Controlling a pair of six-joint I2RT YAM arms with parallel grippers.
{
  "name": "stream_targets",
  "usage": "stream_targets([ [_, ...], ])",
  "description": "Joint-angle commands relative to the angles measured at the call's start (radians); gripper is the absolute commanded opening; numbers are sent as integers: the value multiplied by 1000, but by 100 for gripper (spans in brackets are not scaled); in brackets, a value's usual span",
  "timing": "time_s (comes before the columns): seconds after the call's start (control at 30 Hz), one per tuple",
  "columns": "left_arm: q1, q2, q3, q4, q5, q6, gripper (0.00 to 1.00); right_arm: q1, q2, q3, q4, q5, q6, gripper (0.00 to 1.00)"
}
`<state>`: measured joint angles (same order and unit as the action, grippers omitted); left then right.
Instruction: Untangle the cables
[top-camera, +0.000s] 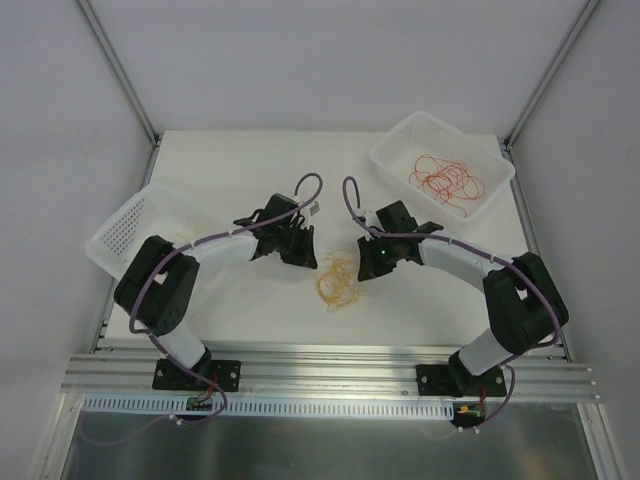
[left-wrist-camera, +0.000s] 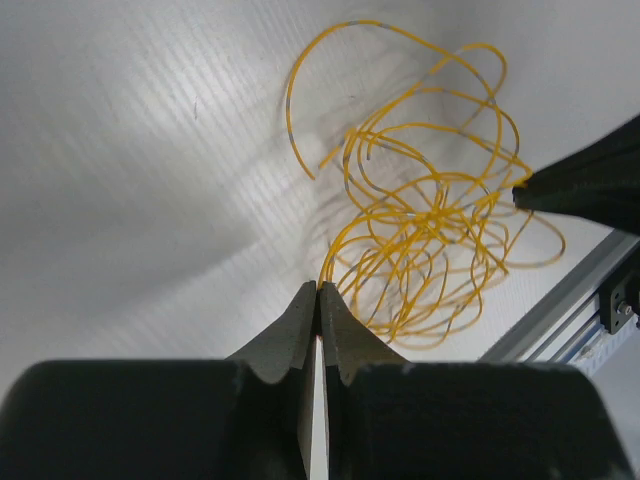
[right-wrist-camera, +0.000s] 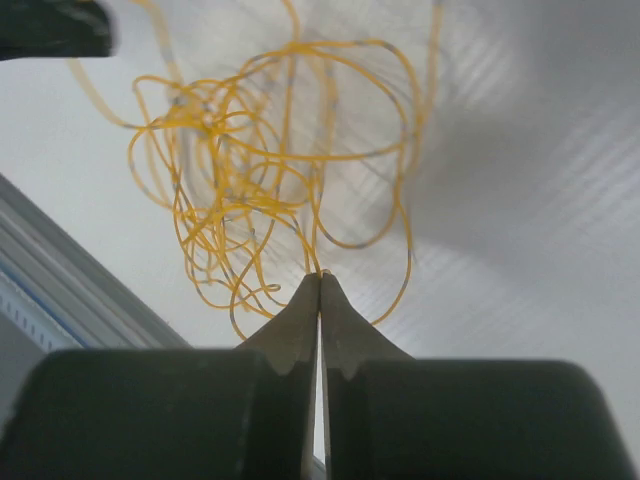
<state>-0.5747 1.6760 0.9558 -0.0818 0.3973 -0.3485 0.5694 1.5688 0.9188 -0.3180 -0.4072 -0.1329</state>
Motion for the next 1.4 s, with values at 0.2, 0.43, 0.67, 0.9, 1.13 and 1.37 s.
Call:
stream_targets([
  [0.2, 70, -400, 57, -182, -288, 42, 0, -181, -156, -26, -147, 203, 104, 1],
  [0.43, 101, -557, 187, -314, -405, 86, 0, -347, -271, -21, -237, 266, 167, 1],
  [0.67, 108, -631, 273, -404, -563, 166, 0, -456, -366, 23, -346, 352, 205, 1],
  [0.9, 124, -614, 299, -525, -816, 172, 0, -566, -499, 83, -406, 400, 268, 1],
  [1.13, 124, -590, 325, -532, -594, 94, 0, -589, -517, 180, -441, 322, 219, 1],
  [1.37, 56, -541, 360, -454, -296, 55, 0, -497, -497, 83, -354, 222, 219, 1],
])
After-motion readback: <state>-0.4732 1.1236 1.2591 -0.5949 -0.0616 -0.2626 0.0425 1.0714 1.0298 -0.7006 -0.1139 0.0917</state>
